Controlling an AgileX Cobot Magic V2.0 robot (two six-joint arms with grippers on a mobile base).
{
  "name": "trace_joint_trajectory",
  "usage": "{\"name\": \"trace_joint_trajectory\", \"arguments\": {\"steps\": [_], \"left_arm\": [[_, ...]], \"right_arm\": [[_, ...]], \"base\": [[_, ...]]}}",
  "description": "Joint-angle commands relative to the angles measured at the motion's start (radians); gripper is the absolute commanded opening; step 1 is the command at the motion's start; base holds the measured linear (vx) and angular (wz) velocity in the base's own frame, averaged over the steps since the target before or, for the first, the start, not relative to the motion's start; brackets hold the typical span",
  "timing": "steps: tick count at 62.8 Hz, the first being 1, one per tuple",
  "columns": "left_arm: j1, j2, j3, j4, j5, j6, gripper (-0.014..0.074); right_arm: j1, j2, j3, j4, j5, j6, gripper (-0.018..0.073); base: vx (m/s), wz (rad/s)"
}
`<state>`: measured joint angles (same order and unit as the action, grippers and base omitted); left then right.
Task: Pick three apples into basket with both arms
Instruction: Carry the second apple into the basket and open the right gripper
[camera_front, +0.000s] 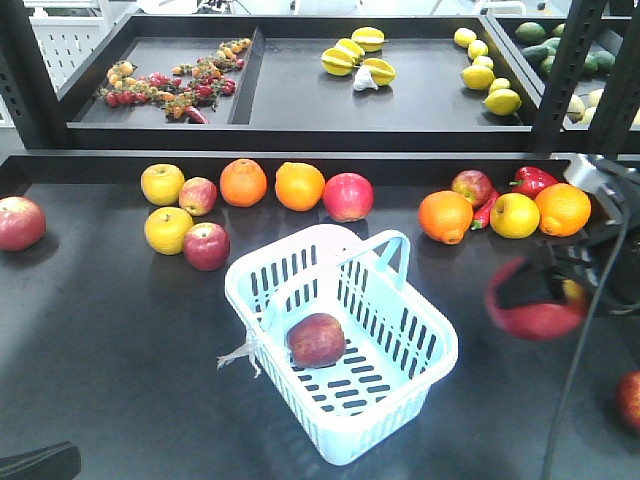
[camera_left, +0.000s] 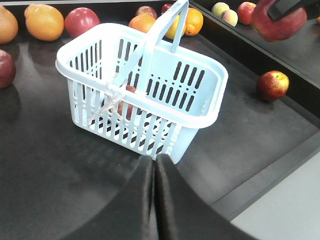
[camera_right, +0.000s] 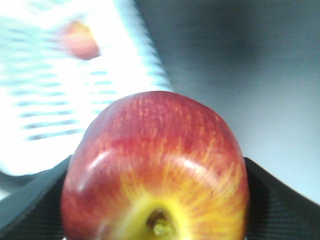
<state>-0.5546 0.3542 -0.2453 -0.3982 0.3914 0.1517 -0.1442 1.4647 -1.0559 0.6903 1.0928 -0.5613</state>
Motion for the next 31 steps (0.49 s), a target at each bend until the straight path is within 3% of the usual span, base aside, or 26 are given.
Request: {"name": "trace_joint_trajectory", "arguments": {"steps": [1,8,20,31], "left_arm": [[-0.004,0.004,-0.026,-0.020,-0.067,-0.007,-0.0006],[-0.004,0.004,-0.026,-0.020,-0.067,-0.007,-0.0006],[-0.004,0.004,-0.026,-0.020,-0.067,-0.007,-0.0006],[-0.004,0.004,-0.026,-0.020,-0.067,-0.007,-0.0006]], "right_arm": [[0.024,-0.038,-0.008,0.216,-0.021,-0.116,-0.0004],[0.110,-0.020,-0.008,0.271,-0.074,-0.136,-0.0004],[0.304,0.074,-0.008,0.263,-0.224,-0.106,-0.0004],[0.428,0.198,-0.008,0.261,-0.370,-0.139,-0.0001]], "base": [[0.00,0.00],[0.00,0.00],[0.00,0.00],[0.00,0.00]]}}
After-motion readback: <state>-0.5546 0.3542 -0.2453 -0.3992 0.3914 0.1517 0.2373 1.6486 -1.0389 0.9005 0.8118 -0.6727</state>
